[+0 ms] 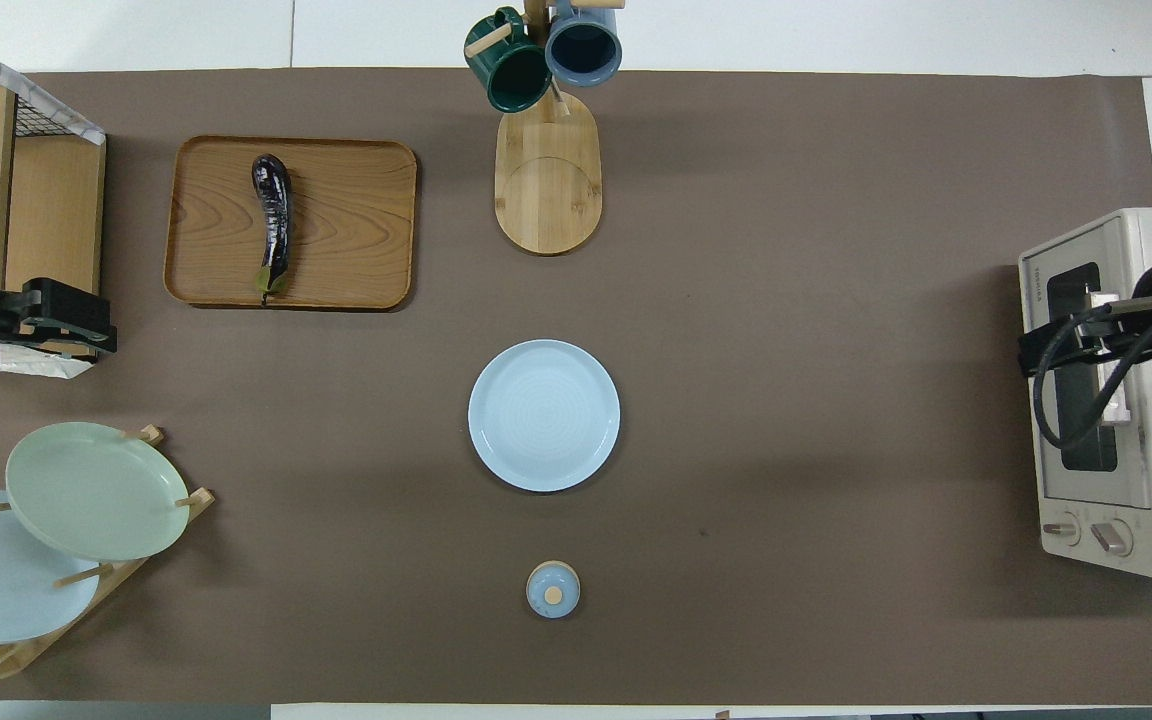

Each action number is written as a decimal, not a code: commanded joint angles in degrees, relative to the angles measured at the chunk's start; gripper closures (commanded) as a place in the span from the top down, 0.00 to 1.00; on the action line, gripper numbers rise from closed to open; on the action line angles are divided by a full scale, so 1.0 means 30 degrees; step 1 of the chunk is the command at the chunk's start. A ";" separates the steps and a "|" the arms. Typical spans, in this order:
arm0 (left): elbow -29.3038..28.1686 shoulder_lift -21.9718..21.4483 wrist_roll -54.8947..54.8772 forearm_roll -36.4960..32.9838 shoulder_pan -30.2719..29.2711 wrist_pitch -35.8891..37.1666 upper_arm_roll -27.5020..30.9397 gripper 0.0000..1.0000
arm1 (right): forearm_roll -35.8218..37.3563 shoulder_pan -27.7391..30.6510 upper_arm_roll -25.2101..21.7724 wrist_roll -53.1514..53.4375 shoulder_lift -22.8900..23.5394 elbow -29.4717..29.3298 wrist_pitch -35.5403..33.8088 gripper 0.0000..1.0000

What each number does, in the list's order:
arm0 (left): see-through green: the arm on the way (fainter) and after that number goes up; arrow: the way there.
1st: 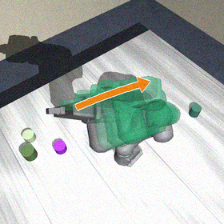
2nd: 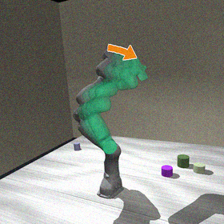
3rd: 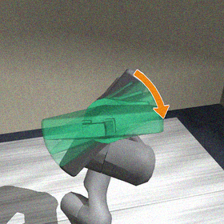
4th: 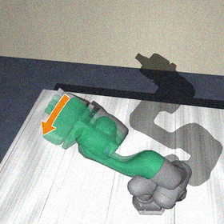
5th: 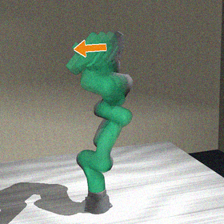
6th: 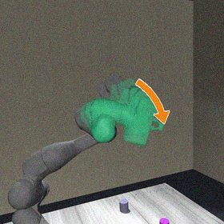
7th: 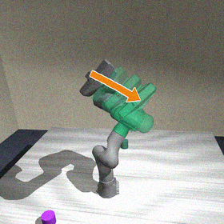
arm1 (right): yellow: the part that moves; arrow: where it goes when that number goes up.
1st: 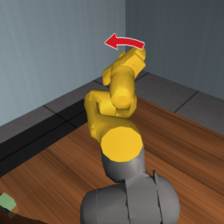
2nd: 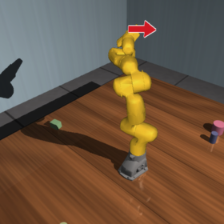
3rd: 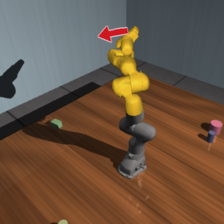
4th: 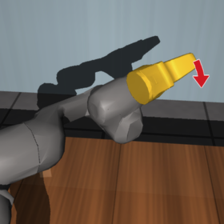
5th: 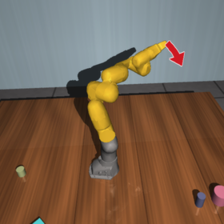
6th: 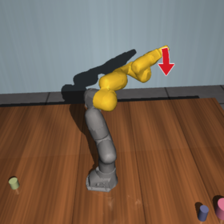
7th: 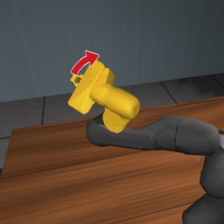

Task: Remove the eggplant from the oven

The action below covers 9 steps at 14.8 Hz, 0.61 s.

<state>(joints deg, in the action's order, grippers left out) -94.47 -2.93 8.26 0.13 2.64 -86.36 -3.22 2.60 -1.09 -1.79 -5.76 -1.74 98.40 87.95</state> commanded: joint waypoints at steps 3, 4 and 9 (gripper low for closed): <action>0.0434 -0.0052 0.0205 0.0303 0.0469 0.0104 0.0107 1.00 | -0.0106 -0.0045 0.0009 0.0163 -0.0386 -0.0075 -0.0021 1.00; 0.0436 -0.0050 0.0235 0.0627 0.0469 0.0047 0.0107 1.00 | -0.0135 -0.0017 0.0009 0.0105 -0.0444 -0.0105 -0.0021 1.00; -0.0645 -0.0284 0.0147 0.0718 0.0468 -0.1152 0.0371 1.00 | -0.0223 0.0100 -0.0136 0.0075 -0.0913 -0.0252 -0.0021 1.00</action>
<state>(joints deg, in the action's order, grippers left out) -94.20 -3.02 8.27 1.46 3.29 -87.31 -3.03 2.60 -1.12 -1.86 -5.76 -3.80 97.65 87.96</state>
